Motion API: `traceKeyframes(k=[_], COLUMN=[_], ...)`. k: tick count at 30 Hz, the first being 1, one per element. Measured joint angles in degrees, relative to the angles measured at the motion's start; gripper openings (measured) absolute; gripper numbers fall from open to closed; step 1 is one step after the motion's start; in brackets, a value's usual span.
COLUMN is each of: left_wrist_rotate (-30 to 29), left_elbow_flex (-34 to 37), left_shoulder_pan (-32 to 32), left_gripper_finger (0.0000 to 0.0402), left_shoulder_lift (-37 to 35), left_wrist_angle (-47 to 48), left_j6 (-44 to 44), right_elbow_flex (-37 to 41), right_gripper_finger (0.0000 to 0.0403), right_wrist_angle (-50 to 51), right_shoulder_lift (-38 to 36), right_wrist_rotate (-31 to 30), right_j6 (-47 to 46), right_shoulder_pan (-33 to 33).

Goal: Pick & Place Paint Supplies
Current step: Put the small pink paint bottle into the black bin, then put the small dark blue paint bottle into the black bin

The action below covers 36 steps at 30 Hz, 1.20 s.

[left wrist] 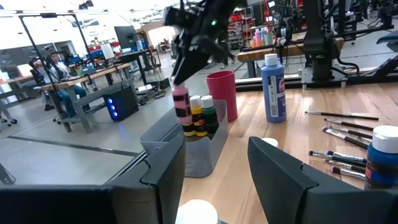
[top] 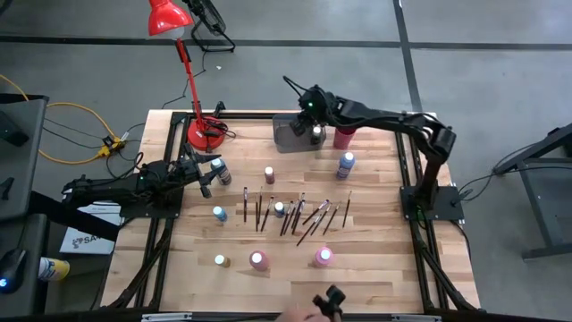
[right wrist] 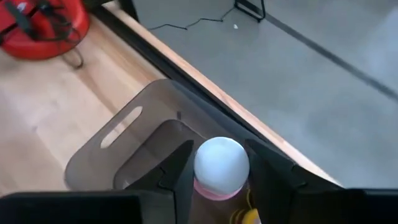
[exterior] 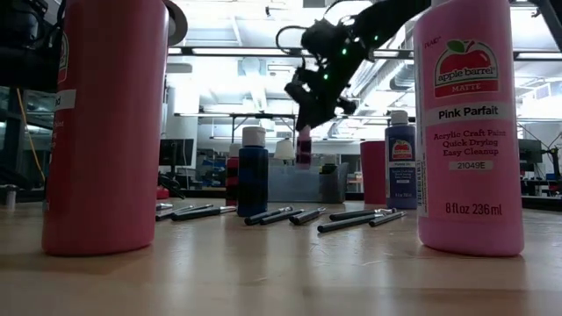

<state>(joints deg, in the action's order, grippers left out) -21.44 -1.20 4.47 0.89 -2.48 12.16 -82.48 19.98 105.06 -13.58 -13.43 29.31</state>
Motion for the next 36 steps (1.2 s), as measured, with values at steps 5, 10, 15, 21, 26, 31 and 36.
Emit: traceKeyframes(k=[5,10,15,21,26,31,36], left_wrist_rotate=[0.0,0.0,0.0,0.0,0.0,0.0,0.0], left_elbow_flex=[0.0,0.0,0.0,0.0,0.0,0.0,0.0], left_shoulder_pan=[0.0,0.0,0.0,0.0,0.0,0.0,0.0], left_gripper_finger=[0.0171,0.0171,0.0171,0.0171,0.0171,0.0171,0.0171], left_shoulder_lift=[0.0,0.0,0.0,0.0,0.0,0.0,0.0], left_wrist_angle=[0.0,0.0,0.0,0.0,0.0,0.0,0.0], left_j6=[0.0,0.0,0.0,0.0,0.0,0.0,0.0], right_elbow_flex=[0.0,-0.1,-0.1,-0.1,0.0,0.0,0.0], right_gripper_finger=[0.0137,0.0114,0.0091,0.0084,0.0084,0.0085,0.0112], right_wrist_angle=[-1.0,-0.5,-0.6,-0.6,-0.2,1.7,4.8], right_shoulder_lift=[2.4,3.3,3.3,3.3,2.1,-0.5,-3.9], right_wrist_rotate=[0.0,-0.6,-1.3,-0.4,2.4,6.6,11.3], right_j6=[-6.3,-9.0,-8.9,-8.9,-8.9,-8.5,-3.2], right_shoulder_pan=[1.7,2.8,3.2,3.4,3.3,2.8,0.7])
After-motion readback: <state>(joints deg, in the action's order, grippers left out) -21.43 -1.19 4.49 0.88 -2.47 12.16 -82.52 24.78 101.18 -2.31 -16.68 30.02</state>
